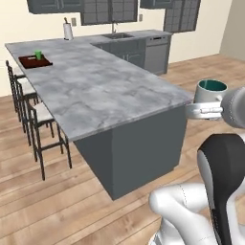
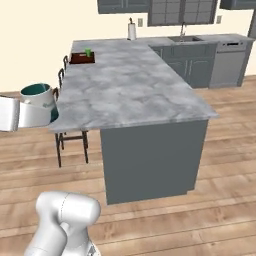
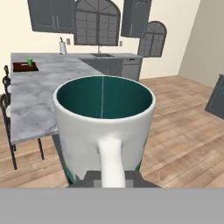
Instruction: There is a tray on the dining counter. Grab the cup, mug, and pitcher and place them on the tray. The pitcher may be placed next to the tray if it cannot fit the tray.
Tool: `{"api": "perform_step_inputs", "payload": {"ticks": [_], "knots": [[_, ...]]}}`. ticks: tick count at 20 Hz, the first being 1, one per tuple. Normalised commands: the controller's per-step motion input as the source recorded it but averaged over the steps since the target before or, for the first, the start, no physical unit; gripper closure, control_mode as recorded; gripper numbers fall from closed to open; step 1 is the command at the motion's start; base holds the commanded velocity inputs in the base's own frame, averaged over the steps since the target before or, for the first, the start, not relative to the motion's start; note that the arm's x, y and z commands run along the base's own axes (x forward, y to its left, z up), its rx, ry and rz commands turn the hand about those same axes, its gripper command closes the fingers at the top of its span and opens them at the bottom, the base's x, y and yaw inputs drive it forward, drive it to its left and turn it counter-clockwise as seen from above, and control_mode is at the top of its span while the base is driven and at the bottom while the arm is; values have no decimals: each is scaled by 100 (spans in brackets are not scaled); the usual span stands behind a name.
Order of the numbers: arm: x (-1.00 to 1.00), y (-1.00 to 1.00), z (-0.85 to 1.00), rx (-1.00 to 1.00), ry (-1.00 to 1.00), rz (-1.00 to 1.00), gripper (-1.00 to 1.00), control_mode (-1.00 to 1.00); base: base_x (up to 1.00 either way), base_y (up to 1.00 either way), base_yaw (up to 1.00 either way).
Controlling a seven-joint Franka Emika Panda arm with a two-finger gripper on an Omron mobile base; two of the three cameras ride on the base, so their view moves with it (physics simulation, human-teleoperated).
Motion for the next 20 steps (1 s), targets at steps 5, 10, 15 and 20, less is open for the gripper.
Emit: {"api": "perform_step_inputs", "payload": {"ticks": [5,10,15,20], "knots": [[0,0,0,0,0,0,100,100,18,100,0],[0,0,0,0,0,0,100,100,26,100,0],[0,0,0,0,0,0,100,100,32,100,-6],[0,0,0,0,0,0,100,100,80,100,-10]]}}
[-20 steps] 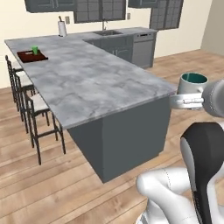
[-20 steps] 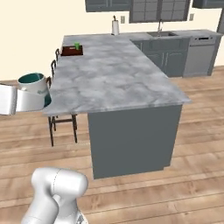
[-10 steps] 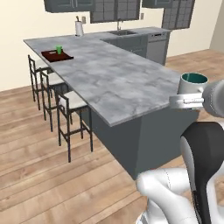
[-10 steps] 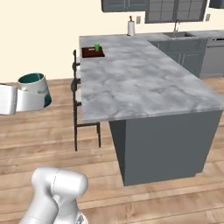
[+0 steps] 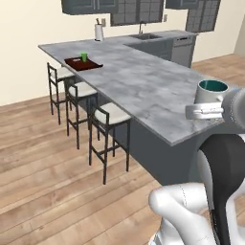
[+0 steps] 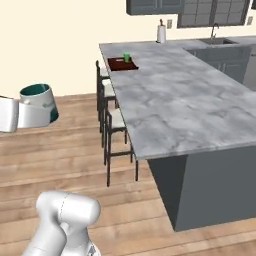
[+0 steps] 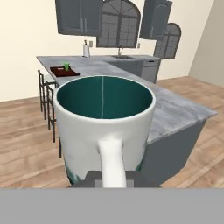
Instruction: There is a tray on the dining counter. Grab the cup, mug, and pitcher and place them on the tray. The pitcher may be placed next to the tray if it cannot fit the tray.
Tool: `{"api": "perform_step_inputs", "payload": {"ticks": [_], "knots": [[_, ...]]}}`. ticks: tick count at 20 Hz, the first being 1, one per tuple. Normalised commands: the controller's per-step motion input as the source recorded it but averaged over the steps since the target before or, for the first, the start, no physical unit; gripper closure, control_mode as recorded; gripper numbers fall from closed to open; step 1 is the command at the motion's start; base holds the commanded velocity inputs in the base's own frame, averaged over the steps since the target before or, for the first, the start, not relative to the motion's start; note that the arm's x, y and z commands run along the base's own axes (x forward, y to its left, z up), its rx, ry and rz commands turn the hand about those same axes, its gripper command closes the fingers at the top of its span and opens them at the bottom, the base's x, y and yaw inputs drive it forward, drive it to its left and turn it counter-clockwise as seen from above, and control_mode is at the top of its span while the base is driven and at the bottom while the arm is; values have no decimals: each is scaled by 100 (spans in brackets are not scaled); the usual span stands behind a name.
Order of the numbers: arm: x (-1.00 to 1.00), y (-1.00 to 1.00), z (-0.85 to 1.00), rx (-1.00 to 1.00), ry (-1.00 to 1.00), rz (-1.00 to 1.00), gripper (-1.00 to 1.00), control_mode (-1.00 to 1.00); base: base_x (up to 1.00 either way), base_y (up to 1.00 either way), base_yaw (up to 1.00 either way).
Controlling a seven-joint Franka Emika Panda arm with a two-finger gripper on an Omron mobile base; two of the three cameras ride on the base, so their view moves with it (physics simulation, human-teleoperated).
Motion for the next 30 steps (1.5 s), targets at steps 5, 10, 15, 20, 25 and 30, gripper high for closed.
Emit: {"api": "perform_step_inputs", "payload": {"ticks": [5,10,15,20,25,30], "knots": [[0,0,0,0,0,0,100,100,100,92,-43],[0,0,0,0,0,0,100,100,61,51,-80],[0,0,0,0,0,0,100,100,19,25,-96],[0,0,0,0,0,0,100,100,-69,86,-65],[0,0,0,0,0,0,100,100,-94,100,-40],[0,0,0,0,0,0,100,100,-45,100,-15]]}}
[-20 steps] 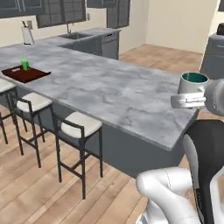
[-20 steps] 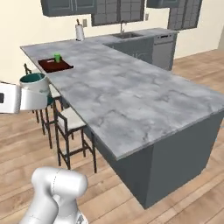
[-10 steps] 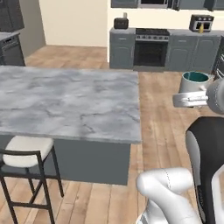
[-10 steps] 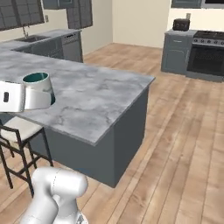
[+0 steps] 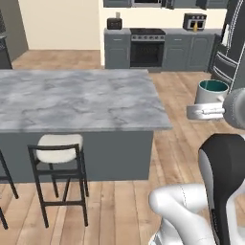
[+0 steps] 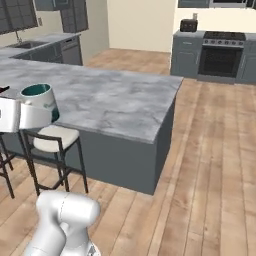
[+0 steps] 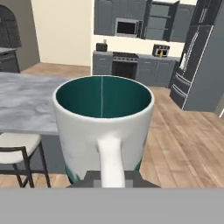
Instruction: There is a tray on the dining counter. Grab the cup, mug, and pitcher and place them on the tray. The pitcher may be placed next to the tray if it cannot fit the tray.
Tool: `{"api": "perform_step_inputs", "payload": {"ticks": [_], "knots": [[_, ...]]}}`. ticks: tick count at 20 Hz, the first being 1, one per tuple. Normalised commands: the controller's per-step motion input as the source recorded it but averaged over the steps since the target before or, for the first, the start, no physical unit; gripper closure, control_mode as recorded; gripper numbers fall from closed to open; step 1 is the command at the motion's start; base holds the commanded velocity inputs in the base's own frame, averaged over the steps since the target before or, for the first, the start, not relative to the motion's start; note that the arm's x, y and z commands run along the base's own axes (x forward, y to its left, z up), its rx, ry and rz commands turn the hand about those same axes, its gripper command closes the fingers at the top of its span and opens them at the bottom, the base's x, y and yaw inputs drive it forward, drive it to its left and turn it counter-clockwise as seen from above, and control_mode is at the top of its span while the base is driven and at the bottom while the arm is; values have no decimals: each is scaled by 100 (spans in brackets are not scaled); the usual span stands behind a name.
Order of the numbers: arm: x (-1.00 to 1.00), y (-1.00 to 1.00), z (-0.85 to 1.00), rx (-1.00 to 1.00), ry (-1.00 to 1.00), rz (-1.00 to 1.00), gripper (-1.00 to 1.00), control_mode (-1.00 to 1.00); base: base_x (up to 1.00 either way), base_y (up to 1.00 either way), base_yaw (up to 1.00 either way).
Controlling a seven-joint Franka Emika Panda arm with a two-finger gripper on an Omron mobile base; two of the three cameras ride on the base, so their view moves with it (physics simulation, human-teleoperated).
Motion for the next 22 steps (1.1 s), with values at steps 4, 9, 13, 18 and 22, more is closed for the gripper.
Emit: {"api": "perform_step_inputs", "payload": {"ticks": [4,9,13,18,22], "knots": [[0,0,0,0,0,0,100,100,-4,100,-9],[0,0,0,0,0,0,100,100,0,100,-2],[0,0,0,0,0,0,100,100,0,100,0],[0,0,0,0,0,0,100,100,0,100,0],[0,0,0,0,0,0,100,100,2,100,0]]}}
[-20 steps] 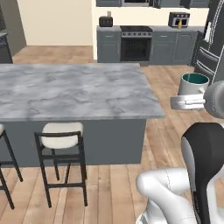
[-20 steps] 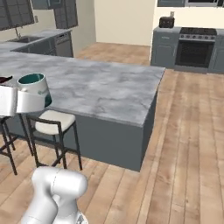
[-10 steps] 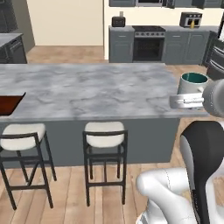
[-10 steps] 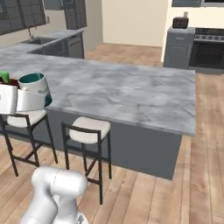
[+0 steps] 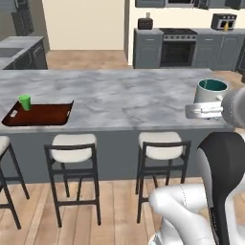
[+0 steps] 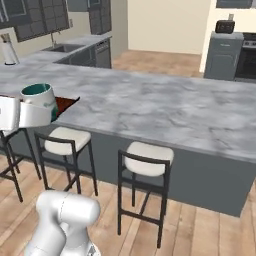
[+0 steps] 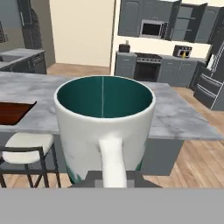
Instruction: There is a tray on the dining counter. Grab the cup, mug, and pitcher and place them on the tray. The pitcher may be placed next to the tray if it cannot fit the tray.
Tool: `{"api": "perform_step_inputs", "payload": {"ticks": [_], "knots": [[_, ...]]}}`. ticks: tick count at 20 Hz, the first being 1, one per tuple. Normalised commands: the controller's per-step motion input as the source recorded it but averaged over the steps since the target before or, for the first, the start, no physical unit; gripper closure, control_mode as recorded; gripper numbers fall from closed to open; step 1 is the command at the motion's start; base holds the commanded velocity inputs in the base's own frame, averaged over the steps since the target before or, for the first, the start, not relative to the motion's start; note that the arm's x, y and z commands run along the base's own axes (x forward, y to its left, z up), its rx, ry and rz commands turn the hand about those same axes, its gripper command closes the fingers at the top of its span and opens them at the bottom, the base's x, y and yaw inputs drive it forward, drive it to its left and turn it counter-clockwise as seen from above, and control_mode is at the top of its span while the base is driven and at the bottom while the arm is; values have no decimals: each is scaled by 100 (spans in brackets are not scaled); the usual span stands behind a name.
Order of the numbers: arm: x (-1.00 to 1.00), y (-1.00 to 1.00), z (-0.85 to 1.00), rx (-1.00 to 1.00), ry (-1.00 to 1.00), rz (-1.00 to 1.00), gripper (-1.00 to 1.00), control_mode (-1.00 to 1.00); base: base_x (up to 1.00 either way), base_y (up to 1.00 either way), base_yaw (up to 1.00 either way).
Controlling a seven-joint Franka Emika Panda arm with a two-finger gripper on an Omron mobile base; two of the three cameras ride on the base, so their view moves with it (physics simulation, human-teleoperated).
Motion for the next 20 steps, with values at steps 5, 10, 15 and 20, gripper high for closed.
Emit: {"api": "perform_step_inputs", "payload": {"ticks": [5,10,15,20], "knots": [[0,0,0,0,0,0,100,100,30,100,-2],[0,0,0,0,0,0,100,100,51,100,-5],[0,0,0,0,0,0,100,100,81,100,-9],[0,0,0,0,0,0,100,100,100,100,-34]]}}
